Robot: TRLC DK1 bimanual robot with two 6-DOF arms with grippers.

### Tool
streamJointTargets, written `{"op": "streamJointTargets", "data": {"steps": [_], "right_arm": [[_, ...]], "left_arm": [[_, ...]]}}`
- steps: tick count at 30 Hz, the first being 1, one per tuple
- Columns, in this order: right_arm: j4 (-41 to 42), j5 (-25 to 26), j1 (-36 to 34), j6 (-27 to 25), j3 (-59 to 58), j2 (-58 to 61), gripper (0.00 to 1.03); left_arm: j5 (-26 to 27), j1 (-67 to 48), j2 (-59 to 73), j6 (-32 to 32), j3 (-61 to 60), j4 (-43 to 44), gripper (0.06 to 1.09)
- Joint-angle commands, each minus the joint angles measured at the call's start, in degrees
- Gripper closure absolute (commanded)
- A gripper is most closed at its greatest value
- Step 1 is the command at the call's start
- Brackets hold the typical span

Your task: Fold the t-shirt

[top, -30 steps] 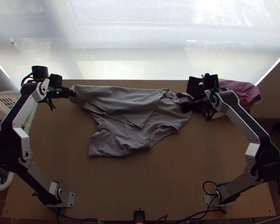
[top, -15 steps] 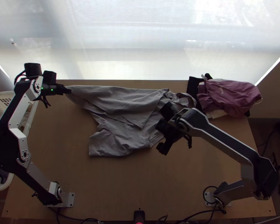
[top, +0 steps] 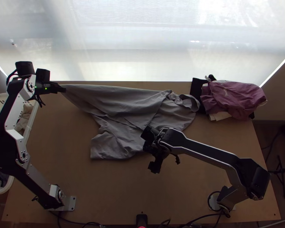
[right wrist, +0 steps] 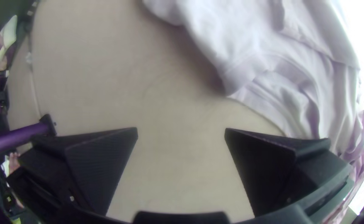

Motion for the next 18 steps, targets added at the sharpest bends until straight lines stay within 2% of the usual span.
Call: {"op": "streamJointTargets", "data": {"steps": [1, 7, 18], "right_arm": [[5.30, 7.70, 0.94, 0.37, 0.97, 1.08, 0.06], [5.92, 9.20, 1.82, 1.07, 4.48, 1.70, 0.06], [9.52, 10.43, 9.38, 1.60, 4.92, 4.77, 0.07]], "left_arm": [[-0.01, -0.18, 0.68, 0.46, 0.52, 0.00, 0.99], [-0.01, -0.44, 0.95, 0.46, 1.23, -0.09, 0.99], [-0.09, -0.88, 1.48, 0.46, 1.75, -0.36, 0.99]]}}
